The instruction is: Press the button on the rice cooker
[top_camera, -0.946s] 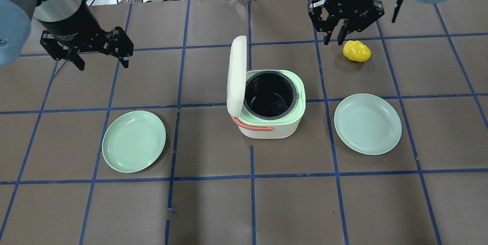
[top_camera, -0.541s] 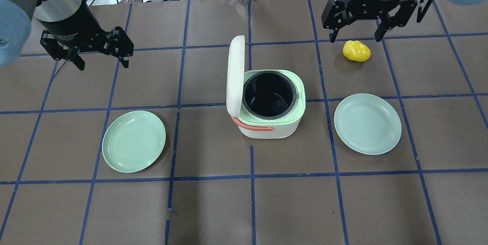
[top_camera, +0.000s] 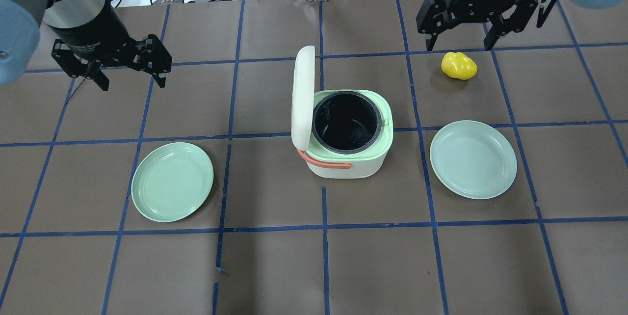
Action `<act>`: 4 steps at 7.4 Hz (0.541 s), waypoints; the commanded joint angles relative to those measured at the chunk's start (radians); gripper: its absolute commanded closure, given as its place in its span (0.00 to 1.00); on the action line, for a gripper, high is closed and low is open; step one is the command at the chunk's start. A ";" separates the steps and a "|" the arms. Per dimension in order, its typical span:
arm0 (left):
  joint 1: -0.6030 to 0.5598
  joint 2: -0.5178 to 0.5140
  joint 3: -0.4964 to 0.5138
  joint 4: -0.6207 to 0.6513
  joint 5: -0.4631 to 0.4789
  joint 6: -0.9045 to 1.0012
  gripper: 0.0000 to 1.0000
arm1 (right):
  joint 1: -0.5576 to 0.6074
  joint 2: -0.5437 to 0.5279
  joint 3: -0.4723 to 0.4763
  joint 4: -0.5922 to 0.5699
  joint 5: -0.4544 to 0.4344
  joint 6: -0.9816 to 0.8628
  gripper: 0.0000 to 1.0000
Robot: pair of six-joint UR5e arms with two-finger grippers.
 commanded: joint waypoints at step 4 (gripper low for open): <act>0.000 0.000 0.000 0.000 0.000 0.000 0.00 | 0.000 -0.007 0.038 -0.070 -0.003 -0.002 0.00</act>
